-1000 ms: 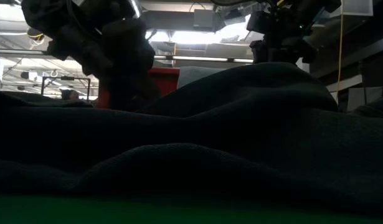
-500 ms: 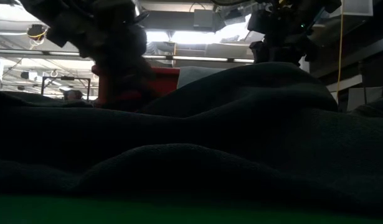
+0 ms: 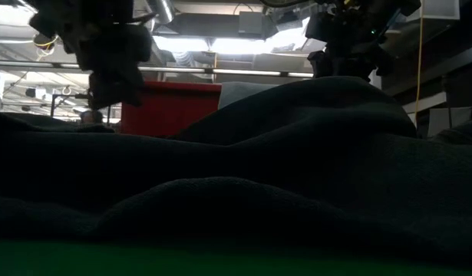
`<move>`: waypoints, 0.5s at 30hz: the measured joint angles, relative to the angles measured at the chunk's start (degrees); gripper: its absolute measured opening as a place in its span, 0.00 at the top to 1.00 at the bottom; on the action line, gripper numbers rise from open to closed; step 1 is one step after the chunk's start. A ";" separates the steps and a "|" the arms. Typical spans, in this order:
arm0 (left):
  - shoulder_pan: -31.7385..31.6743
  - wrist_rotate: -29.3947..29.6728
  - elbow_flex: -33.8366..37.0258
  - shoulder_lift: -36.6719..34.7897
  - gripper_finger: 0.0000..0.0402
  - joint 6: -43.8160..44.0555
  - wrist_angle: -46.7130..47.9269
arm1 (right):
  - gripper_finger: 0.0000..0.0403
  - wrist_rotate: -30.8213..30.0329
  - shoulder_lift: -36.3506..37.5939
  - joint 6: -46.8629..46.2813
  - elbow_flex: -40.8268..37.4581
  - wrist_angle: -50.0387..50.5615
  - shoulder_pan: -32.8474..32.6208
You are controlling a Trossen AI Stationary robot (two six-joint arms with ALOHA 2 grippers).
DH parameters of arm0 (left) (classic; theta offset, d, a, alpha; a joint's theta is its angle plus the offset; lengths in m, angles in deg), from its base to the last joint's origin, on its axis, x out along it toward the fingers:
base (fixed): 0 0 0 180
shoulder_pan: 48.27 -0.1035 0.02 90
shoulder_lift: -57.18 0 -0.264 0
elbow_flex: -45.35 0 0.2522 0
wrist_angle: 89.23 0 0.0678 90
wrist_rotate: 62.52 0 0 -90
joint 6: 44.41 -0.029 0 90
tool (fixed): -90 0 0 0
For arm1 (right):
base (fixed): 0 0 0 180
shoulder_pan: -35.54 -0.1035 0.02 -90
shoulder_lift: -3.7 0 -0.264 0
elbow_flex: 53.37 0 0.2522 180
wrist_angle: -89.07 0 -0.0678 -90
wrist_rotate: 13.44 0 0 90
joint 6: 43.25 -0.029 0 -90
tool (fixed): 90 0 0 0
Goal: Fold Laundry from Bin
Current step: Fold the dark blue pants
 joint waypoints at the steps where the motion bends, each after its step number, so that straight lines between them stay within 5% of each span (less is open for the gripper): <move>1: -0.48 1.01 0.00 -1.52 0.67 0.04 1.87 | 0.41 0.02 0.00 0.00 0.00 0.02 0.00; 8: -4.35 15.88 0.00 -9.58 0.69 5.96 19.87 | 0.41 0.00 0.00 0.00 0.00 -0.02 0.02; 15: -7.38 26.16 0.00 -9.06 0.69 18.99 37.70 | 0.41 0.00 0.00 0.00 0.00 -0.04 0.00</move>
